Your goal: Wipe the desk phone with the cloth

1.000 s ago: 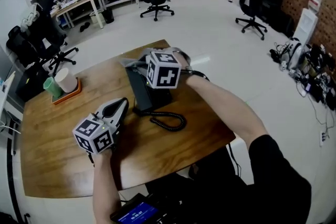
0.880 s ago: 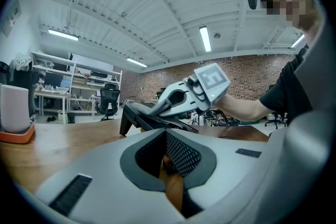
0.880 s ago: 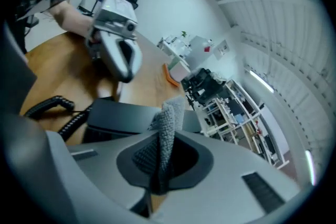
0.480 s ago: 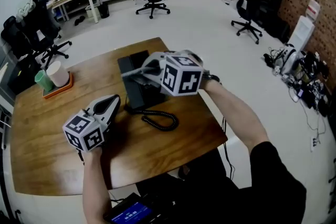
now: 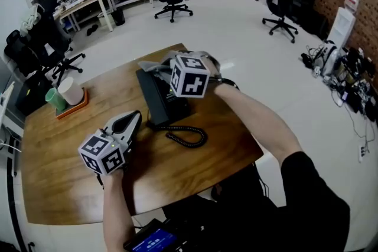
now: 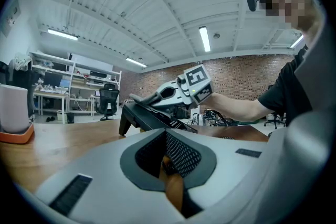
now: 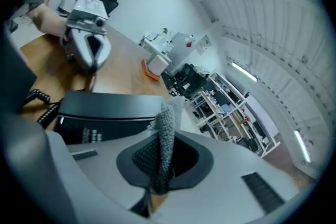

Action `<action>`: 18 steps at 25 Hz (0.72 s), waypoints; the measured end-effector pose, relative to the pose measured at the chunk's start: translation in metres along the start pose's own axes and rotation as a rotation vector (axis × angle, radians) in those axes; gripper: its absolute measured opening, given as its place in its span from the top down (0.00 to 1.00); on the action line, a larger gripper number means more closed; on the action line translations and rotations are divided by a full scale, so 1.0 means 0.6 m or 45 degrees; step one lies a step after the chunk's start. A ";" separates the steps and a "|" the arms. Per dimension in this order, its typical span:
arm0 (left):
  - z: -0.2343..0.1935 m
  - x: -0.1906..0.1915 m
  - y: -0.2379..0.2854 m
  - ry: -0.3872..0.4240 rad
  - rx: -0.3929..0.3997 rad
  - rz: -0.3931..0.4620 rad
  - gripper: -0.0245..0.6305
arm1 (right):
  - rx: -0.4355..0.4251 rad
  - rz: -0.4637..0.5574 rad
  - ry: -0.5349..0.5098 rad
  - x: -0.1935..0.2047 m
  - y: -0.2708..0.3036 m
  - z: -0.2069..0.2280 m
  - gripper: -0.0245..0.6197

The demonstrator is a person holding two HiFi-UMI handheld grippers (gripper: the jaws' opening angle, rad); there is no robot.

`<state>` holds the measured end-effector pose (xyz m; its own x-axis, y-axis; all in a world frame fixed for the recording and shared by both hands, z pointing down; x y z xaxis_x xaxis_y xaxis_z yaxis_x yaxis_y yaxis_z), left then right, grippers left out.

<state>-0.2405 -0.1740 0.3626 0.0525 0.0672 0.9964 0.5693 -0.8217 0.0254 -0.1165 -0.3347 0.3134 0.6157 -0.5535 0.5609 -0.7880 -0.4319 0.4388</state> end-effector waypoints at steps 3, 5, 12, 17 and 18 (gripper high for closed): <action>0.001 -0.002 0.000 0.002 0.002 -0.001 0.97 | -0.155 0.008 -0.079 -0.003 -0.037 -0.055 0.92; -0.002 -0.002 -0.001 0.001 0.003 -0.003 0.97 | -0.262 0.016 -0.117 -0.001 -0.060 -0.097 0.92; -0.005 -0.001 -0.003 -0.004 0.006 -0.004 0.97 | -0.540 0.020 -0.216 -0.001 -0.113 -0.160 0.92; -0.006 0.001 -0.002 -0.006 0.010 0.000 0.97 | -0.036 0.061 0.015 0.001 -0.062 -0.013 0.92; -0.006 0.001 -0.003 -0.008 0.009 0.001 0.97 | 0.032 0.056 0.054 0.004 -0.047 0.010 0.92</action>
<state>-0.2447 -0.1745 0.3635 0.0580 0.0701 0.9959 0.5753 -0.8176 0.0241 -0.0928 -0.3278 0.2982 0.5796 -0.5419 0.6086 -0.8137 -0.4261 0.3955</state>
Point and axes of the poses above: the fingertips, and each gripper's own axes: y forward along the fingers, z to its right, x out of its underside, the point moved 7 cm from there along -y, backward along the fingers, and after that the axes turned 8 degrees about z, right-handed, at the moved point
